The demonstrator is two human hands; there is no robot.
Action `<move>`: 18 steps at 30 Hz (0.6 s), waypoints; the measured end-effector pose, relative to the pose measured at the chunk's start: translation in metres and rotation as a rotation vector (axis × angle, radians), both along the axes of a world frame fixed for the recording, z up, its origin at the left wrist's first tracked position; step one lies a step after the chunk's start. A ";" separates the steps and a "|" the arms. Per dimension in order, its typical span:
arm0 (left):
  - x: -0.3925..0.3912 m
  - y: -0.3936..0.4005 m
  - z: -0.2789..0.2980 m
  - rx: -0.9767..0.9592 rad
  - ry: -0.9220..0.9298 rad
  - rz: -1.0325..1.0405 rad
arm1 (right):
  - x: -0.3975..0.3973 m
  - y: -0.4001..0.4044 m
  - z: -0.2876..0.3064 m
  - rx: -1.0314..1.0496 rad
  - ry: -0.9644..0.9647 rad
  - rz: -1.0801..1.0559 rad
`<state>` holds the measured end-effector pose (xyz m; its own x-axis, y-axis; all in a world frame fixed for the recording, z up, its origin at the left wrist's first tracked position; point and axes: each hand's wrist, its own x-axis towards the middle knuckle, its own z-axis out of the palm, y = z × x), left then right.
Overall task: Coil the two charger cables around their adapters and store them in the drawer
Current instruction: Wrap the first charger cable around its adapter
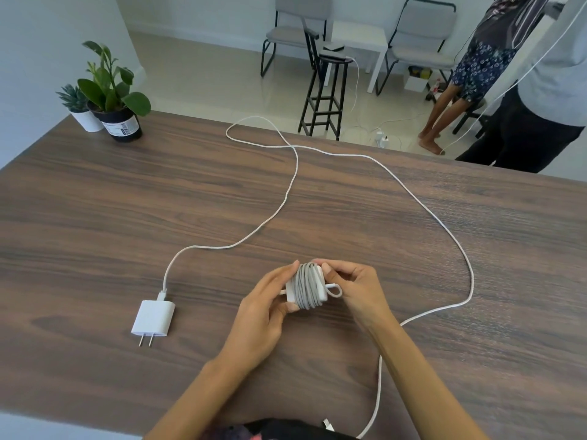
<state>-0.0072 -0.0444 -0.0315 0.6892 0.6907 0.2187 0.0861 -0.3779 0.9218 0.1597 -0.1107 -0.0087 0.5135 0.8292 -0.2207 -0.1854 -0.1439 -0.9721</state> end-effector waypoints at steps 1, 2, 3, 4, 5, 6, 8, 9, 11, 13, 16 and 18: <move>-0.001 0.001 -0.002 0.040 0.029 -0.004 | 0.000 0.000 -0.002 -0.012 0.011 -0.005; -0.002 0.002 -0.004 0.092 0.059 0.000 | 0.000 -0.001 -0.004 -0.025 0.024 -0.008; -0.002 0.003 -0.006 0.151 0.085 0.005 | 0.000 -0.002 -0.006 -0.041 0.035 -0.009; -0.002 0.003 -0.009 0.200 0.100 0.006 | 0.000 -0.003 -0.009 -0.057 0.043 -0.010; -0.002 0.003 -0.012 0.230 0.111 0.006 | -0.001 -0.003 -0.011 -0.076 0.052 -0.017; -0.002 0.004 -0.015 0.242 0.119 0.010 | -0.002 -0.004 -0.012 -0.093 0.059 -0.028; -0.003 0.004 -0.016 0.224 0.131 0.017 | -0.004 -0.004 -0.012 -0.115 0.064 -0.060; -0.003 0.004 -0.014 0.201 0.131 0.015 | -0.005 -0.003 -0.011 -0.119 0.058 -0.076; -0.002 0.004 -0.011 0.167 0.111 0.001 | -0.005 -0.001 -0.009 -0.127 0.029 -0.099; -0.001 0.003 -0.011 0.149 0.095 -0.015 | -0.004 0.002 -0.008 -0.156 -0.034 -0.106; -0.001 0.005 -0.014 0.127 0.105 -0.017 | -0.004 0.007 -0.006 -0.224 -0.121 -0.105; -0.002 0.006 -0.012 0.097 0.114 -0.020 | -0.006 0.011 -0.004 -0.240 -0.136 -0.118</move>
